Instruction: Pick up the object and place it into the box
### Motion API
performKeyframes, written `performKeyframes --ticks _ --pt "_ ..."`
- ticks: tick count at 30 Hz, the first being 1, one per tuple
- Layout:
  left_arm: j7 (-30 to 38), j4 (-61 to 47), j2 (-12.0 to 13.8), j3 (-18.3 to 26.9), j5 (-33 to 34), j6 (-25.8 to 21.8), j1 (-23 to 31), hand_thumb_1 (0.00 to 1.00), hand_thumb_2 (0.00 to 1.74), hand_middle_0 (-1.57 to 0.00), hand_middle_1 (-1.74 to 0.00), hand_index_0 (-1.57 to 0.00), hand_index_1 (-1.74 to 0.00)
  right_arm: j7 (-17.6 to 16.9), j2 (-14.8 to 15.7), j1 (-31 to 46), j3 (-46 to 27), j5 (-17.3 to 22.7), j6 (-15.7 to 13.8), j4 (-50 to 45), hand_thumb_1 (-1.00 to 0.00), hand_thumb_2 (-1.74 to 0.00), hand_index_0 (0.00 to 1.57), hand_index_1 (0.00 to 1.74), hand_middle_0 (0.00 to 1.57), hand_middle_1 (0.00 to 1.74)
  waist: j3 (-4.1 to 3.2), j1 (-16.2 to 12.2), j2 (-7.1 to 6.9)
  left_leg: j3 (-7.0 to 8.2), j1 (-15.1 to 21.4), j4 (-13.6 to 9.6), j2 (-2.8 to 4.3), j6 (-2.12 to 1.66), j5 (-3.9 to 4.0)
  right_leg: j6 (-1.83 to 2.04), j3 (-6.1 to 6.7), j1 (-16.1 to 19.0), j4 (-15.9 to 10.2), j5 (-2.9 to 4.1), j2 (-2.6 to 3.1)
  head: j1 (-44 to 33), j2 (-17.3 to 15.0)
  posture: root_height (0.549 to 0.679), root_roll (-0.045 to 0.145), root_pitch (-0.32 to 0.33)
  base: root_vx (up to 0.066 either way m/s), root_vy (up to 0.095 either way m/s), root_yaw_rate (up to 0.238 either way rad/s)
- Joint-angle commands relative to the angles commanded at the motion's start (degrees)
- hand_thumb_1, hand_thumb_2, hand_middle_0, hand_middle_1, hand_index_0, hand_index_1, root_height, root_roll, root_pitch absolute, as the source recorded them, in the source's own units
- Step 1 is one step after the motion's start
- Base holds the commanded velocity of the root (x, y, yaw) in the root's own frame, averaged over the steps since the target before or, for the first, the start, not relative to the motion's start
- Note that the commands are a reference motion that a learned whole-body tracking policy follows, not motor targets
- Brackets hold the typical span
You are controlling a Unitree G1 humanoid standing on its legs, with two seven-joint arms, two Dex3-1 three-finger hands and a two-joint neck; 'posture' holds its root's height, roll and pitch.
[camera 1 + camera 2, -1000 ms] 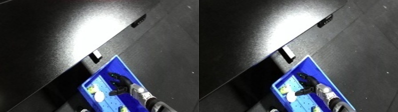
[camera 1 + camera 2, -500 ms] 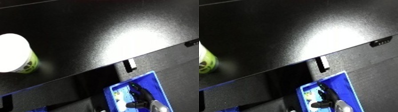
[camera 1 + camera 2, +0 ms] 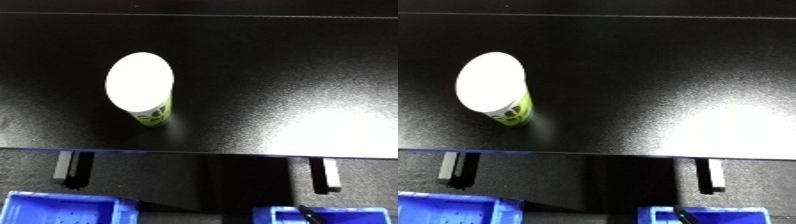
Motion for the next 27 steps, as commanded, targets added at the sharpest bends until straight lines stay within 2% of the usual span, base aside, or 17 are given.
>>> performKeyframes --ticks 8,12,16,20,23,27 --pt "-4.5 -4.35 0.71 -0.49 -3.62 1.34 -0.59 0.0 0.0 0.0 0.0 0.0 0.0 -1.19 0.88 1.27 0.59 1.41 -0.3 -1.27 0.0 0.0 0.0 0.0 0.0 0.0 1.03 1.01 -0.45 -0.59 0.01 -0.89 0.26 -0.03 0.64 0.64 -0.86 0.01 0.37 -0.08 -0.72 -4.92 0.27 0.617 0.041 0.002 -0.002 -0.01 0.107" --pt "-5.34 -7.46 1.24 -0.72 -4.82 0.82 -0.7 0.0 0.0 0.0 0.0 0.0 0.0 -1.41 1.04 2.14 0.81 1.74 -0.27 -1.98 0.0 0.0 0.0 0.0 0.0 0.0 1.37 1.35 -0.68 -0.87 0.1 -1.06 0.41 0.05 0.58 0.93 -1.14 0.09 0.33 -0.02 -0.97 -6.03 -0.42 0.618 0.037 0.003 0.013 0.016 0.054" --pt "-6.24 -11.46 1.76 -1.14 -5.37 0.14 -0.35 0.0 0.0 0.0 0.0 0.0 0.0 -1.66 1.0 3.03 1.01 2.66 -0.12 -2.83 0.0 0.0 0.0 0.0 0.0 0.0 1.51 1.9 -0.83 -1.15 -0.15 -1.0 0.42 0.05 0.44 1.18 -1.37 0.07 0.09 0.14 -1.17 -6.62 -2.63 0.618 0.034 0.007 0.008 0.014 0.054" --pt "-11.0 -16.94 2.71 -1.86 -6.13 1.04 0.51 0.0 0.0 0.0 0.0 0.0 0.0 -1.63 0.89 4.39 0.81 3.72 -0.33 -3.46 0.0 0.0 0.0 0.0 0.0 0.0 1.51 2.57 -0.81 -1.46 -0.45 -0.8 0.44 0.2 0.12 1.43 -1.69 0.0 0.05 0.24 -1.4 -6.09 -3.12 0.618 0.031 0.012 0.007 0.008 0.052" --pt "-17.27 -23.04 4.71 -2.78 -8.26 3.82 1.62 0.0 0.0 0.0 0.0 0.0 0.0 -1.41 0.49 5.94 0.35 4.55 -0.89 -4.05 0.0 0.0 0.0 0.0 0.0 0.0 1.51 2.99 -0.56 -1.64 -0.43 -0.83 0.51 0.39 -0.2 1.66 -1.88 0.07 0.02 0.26 -1.63 -5.58 -3.11 0.618 0.029 0.015 0.006 0.023 0.031" --pt "-24.46 -33.05 9.5 -4.43 -11.09 8.84 3.1 0.0 0.0 0.0 0.0 0.0 0.0 -1.18 -0.57 7.49 -0.19 5.79 -1.08 -4.82 0.0 0.0 0.0 0.0 0.0 0.0 1.51 3.43 -0.02 -1.8 -0.31 -1.17 0.55 0.44 -0.4 1.94 -2.07 0.34 -0.42 0.49 -2.01 -5.27 -3.31 0.619 0.029 0.019 -0.006 0.024 0.05"
